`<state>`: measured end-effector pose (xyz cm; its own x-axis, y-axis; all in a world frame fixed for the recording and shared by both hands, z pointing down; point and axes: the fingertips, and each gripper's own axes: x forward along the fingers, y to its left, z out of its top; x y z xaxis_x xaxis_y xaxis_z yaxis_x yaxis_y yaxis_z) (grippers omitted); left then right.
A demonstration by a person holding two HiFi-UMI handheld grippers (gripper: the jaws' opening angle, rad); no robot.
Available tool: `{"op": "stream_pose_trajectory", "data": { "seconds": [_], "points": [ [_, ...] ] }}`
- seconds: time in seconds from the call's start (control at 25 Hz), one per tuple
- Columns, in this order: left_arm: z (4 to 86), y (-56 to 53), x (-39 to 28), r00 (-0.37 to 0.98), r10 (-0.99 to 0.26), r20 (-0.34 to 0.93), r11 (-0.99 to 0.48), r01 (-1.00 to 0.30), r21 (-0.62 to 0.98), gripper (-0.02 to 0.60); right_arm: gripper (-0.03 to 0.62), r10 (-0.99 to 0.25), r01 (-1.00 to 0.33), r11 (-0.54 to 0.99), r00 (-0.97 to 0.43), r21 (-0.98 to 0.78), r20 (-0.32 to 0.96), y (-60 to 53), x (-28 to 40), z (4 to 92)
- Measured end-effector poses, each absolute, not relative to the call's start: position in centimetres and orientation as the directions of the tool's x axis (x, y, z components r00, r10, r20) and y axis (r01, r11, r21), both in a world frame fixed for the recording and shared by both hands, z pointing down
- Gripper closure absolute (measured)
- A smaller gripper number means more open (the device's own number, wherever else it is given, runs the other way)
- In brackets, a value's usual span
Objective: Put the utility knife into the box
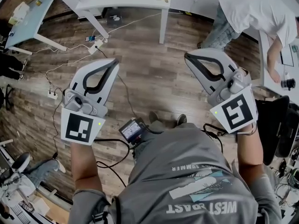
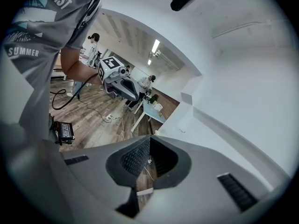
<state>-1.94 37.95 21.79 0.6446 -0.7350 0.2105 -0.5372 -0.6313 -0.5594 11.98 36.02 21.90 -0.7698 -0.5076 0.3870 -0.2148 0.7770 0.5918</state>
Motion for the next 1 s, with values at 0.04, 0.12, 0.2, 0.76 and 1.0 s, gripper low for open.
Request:
{"op": "stream_pose_trajectory", "data": {
  "seconds": [0.04, 0.12, 0.2, 0.76, 1.0],
  "points": [
    [21.8, 37.7, -2.2, 0.649, -0.732, 0.207, -0.634, -0.537, -0.557, 0.572, 0.583, -0.511, -0.216, 0.777, -0.765, 0.592, 0.392, 35.9, 11.7, 21.9],
    [21.9, 37.3, -2.6, 0.656, -0.727, 0.204, -0.639, -0.536, -0.552, 0.572, 0.583, -0.517, -0.219, 0.776, -0.758, 0.591, 0.398, 35.6, 11.3, 21.9],
    [22.0, 36.8, -2.6, 0.660, -0.724, 0.202, -0.643, -0.538, -0.545, 0.572, 0.584, -0.519, -0.221, 0.775, -0.756, 0.592, 0.399, 35.1, 11.1, 21.8],
    [20.5, 32.7, 3.7, 0.595, -0.768, 0.237, -0.604, -0.550, -0.576, 0.572, 0.583, -0.467, -0.197, 0.781, -0.814, 0.593, 0.344, 30.1, 17.0, 21.1],
    [20.4, 31.2, 6.0, 0.569, -0.782, 0.255, -0.594, -0.557, -0.581, 0.572, 0.583, -0.444, -0.184, 0.792, -0.829, 0.583, 0.341, 28.1, 18.9, 21.3]
  ]
}}
